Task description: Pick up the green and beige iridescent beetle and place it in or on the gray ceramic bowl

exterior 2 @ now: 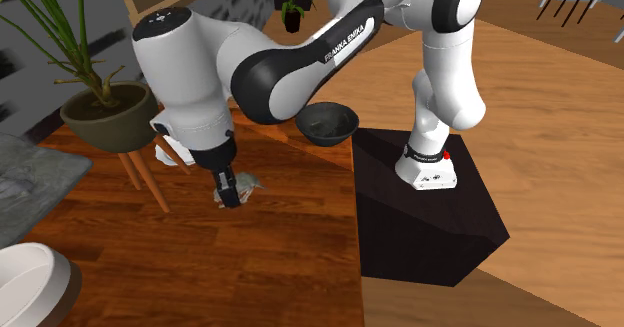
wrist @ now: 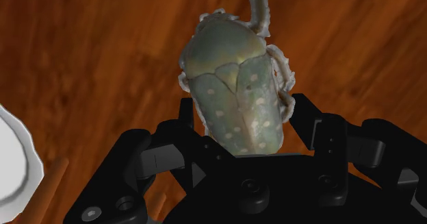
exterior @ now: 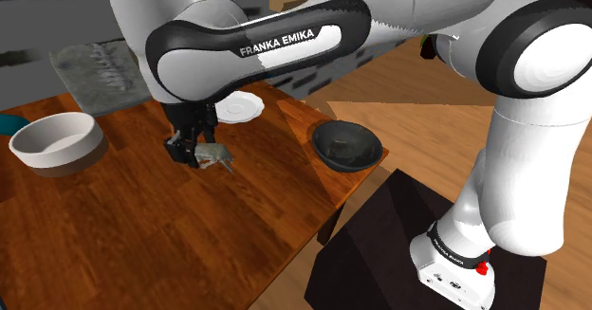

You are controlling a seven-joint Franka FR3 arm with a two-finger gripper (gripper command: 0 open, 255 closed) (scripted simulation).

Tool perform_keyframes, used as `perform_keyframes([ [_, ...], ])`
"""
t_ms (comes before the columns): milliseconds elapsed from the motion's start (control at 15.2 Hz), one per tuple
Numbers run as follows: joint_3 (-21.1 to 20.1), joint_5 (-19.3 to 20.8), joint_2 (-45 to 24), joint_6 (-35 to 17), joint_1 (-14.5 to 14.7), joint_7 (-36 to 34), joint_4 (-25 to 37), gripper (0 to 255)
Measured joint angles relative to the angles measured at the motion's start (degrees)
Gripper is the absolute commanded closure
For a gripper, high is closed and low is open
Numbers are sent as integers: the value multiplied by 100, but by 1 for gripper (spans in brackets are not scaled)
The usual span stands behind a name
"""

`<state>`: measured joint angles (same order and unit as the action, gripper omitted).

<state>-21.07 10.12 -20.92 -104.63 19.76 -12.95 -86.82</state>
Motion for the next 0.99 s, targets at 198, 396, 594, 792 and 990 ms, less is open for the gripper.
perform_keyframes([
  [198, -9, -24, 51, 197, 0, 25, 151, 255],
  [396, -16, -36, 69, 426, 11, 46, 365, 255],
  [594, -25, -44, 82, 649, 31, 55, 577, 255],
  [792, -26, -75, 156, 796, 2, 106, 654, 255],
  [990, 6, -288, 778, 565, -269, 352, -145, 255],
])
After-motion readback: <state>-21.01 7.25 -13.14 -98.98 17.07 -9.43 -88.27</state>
